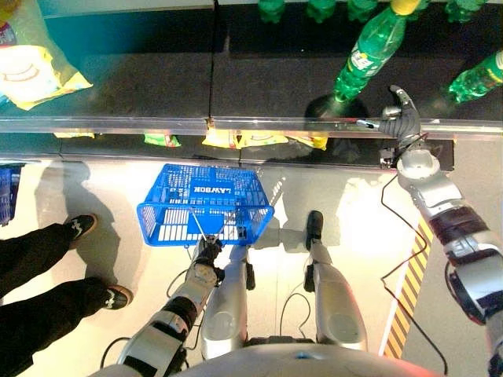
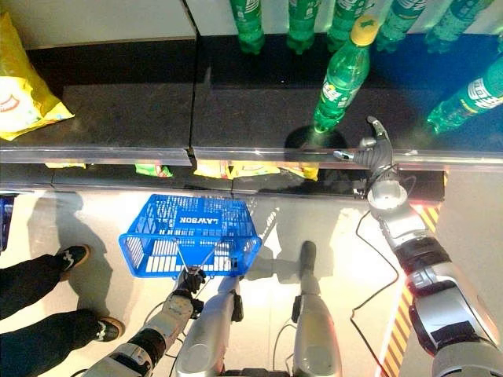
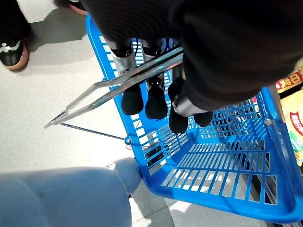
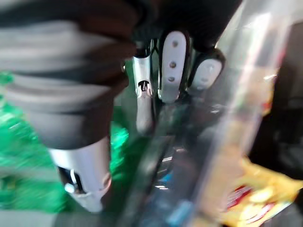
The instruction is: Pick up the snacks into the basket
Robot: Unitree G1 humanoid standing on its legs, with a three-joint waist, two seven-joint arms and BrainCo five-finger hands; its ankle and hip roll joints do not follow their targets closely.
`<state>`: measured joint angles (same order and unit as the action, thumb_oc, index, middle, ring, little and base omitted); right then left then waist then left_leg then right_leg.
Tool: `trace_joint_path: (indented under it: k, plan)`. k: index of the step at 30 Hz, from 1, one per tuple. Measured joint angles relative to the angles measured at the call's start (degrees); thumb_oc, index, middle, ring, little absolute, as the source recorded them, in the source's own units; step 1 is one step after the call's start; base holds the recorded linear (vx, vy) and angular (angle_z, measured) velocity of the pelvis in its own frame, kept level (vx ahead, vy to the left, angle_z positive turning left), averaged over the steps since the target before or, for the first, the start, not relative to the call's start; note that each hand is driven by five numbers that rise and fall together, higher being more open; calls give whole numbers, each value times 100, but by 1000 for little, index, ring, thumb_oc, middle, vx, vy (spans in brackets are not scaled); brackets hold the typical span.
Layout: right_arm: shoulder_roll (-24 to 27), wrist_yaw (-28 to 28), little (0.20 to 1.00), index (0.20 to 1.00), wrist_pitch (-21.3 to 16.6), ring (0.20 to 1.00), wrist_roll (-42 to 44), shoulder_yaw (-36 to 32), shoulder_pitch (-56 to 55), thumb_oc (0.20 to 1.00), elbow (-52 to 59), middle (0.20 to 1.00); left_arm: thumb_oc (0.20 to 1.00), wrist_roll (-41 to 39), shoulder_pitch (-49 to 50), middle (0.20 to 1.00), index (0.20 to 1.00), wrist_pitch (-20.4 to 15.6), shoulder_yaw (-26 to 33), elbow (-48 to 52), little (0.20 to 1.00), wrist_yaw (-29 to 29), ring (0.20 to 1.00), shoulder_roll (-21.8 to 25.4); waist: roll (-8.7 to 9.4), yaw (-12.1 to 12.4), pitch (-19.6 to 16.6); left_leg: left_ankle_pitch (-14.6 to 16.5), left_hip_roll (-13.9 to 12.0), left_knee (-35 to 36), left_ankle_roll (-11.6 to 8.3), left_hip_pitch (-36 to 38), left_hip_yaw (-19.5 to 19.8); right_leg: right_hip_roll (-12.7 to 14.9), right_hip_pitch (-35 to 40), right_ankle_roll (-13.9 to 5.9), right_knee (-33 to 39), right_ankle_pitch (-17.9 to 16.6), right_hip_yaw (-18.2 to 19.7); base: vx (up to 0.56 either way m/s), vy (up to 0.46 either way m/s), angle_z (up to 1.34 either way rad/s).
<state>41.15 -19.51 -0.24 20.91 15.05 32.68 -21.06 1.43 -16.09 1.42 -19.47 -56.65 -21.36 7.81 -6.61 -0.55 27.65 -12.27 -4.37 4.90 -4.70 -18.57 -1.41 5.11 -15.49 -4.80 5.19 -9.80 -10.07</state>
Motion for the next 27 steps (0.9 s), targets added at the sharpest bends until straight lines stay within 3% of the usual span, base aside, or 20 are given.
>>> trace_joint_path:
  k: [1, 2, 14, 27]
  plan:
    - [0, 0, 1000, 1000, 0, 1000, 0, 0, 0, 1000, 0, 1000, 200, 0, 0, 200, 200, 0, 0, 0, 200, 0, 200, 0, 0, 0, 0, 0, 0, 0, 0, 0, 0, 0, 0, 0, 0, 0, 0, -4, 1, 25]
    - [-110, 14, 1000, 1000, -89, 1000, 0, -556, -613, 1000, 577, 1000, 200, 9, -9, 200, 200, 10, 71, 80, 200, -3, 200, 13, 47, 40, 53, -20, 30, 3, 13, 11, 30, 19, 52, 18, 0, 12, -31, 0, 3, 15]
    - [-700, 171, 1000, 1000, -348, 1000, -1, -1415, -1805, 1000, 1484, 1000, 200, 18, -99, 200, 200, 68, 248, 148, 200, 40, 200, 112, 213, 126, 196, -9, 63, 7, 3, 116, -39, 43, 246, 4, 1, 136, -137, -2, 2, 8]
    - [-898, 298, 1000, 1000, -390, 1000, -2, -1443, -1966, 1000, 1662, 1000, 200, 21, -93, 200, 200, 74, 278, 173, 200, 48, 200, 197, 339, 127, 229, -17, 76, 7, 15, 118, -55, 51, 247, -7, 0, 129, -110, 0, 0, 0]
